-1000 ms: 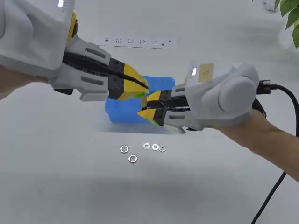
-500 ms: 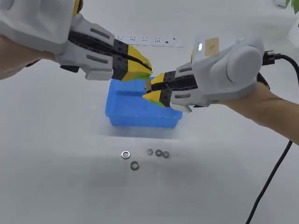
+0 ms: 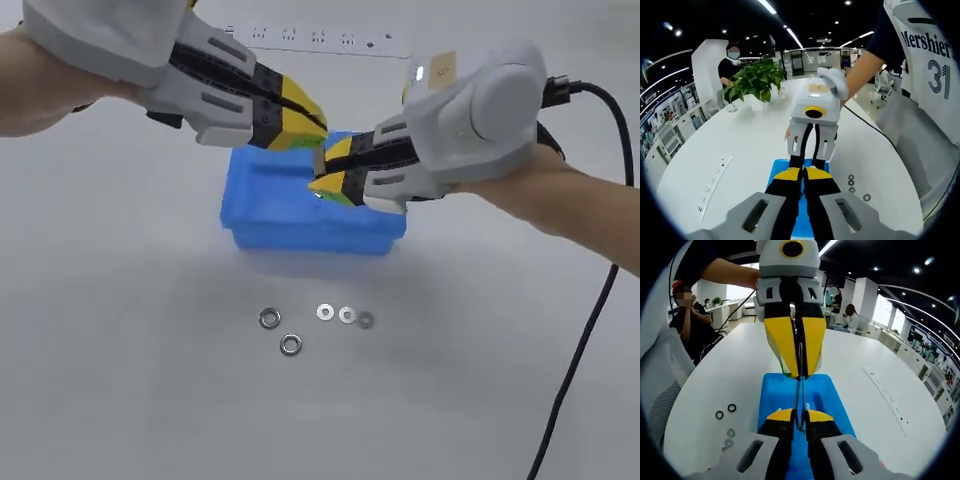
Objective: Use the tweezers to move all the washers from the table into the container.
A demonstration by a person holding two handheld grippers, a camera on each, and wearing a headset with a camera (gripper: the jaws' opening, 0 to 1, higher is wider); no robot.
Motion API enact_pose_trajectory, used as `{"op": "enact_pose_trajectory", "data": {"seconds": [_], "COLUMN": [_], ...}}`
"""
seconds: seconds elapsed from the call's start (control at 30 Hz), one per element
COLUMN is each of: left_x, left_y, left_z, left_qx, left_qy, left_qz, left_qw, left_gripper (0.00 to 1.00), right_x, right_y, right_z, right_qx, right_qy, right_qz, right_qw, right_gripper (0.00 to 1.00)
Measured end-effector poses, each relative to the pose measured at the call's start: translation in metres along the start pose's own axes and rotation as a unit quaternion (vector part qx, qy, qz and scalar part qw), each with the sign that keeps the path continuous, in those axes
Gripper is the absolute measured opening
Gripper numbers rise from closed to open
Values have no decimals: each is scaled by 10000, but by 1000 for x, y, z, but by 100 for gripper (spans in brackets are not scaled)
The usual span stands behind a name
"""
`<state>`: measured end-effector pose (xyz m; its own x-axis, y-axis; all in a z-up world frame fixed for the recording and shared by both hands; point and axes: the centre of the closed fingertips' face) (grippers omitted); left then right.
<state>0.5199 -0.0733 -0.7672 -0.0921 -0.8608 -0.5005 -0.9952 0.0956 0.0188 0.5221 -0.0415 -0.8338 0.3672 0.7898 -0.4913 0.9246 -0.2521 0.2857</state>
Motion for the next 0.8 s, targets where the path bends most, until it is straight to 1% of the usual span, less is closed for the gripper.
{"op": "enact_pose_trajectory", "data": {"seconds": [0.13,0.17,0.3,0.37,0.4,0.47,0.5,0.53,0.6,0.7,0.8], "left_x": [4,4,6,7,8,11,12,12,11,11,11], "left_y": [-3,-3,-1,-2,1,3,7,7,8,8,10], "left_z": [6,7,10,11,12,13,14,13,13,12,11], "left_qx": [53,17,-47,-43,-94,-45,-36,2,7,61,74], "left_qy": [-43,-36,-21,-75,-69,-128,-156,-147,-178,-216,-233], "left_qz": [24,29,82,6,61,38,122,93,136,128,138], "left_qw": [10000,10000,10000,10000,9999,9999,9998,9998,9997,9997,9996], "left_gripper": [6,6,6,5,5,5,5,5,5,5,5], "right_x": [5,5,8,8,8,8,8,7,6,6,4], "right_y": [0,0,-2,-3,-3,-7,-9,-9,-9,-9,-12], "right_z": [6,8,13,15,16,17,18,17,16,15,13], "right_qx": [11,27,12,18,14,-20,-109,-91,-85,-32,-128], "right_qy": [-52,-59,-97,-121,-131,-175,-173,-161,-164,-191,-189], "right_qz": [-23,-20,-40,-52,-43,-83,-93,-81,-79,-81,-94], "right_qw": [10000,10000,9999,9999,9999,9998,9997,9998,9998,9998,9997], "right_gripper": [10,10,10,10,10,10,10,10,10,10,11]}}
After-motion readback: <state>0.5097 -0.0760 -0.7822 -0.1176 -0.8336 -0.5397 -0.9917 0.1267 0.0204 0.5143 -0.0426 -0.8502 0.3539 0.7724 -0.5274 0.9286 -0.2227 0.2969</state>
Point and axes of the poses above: the centre of the closed fingertips' face, and the gripper's own axes: x roughly forward along the fingers, y roughly to its right, z roughly out of its underside, and after that the axes turned 15 degrees about z, right-handed
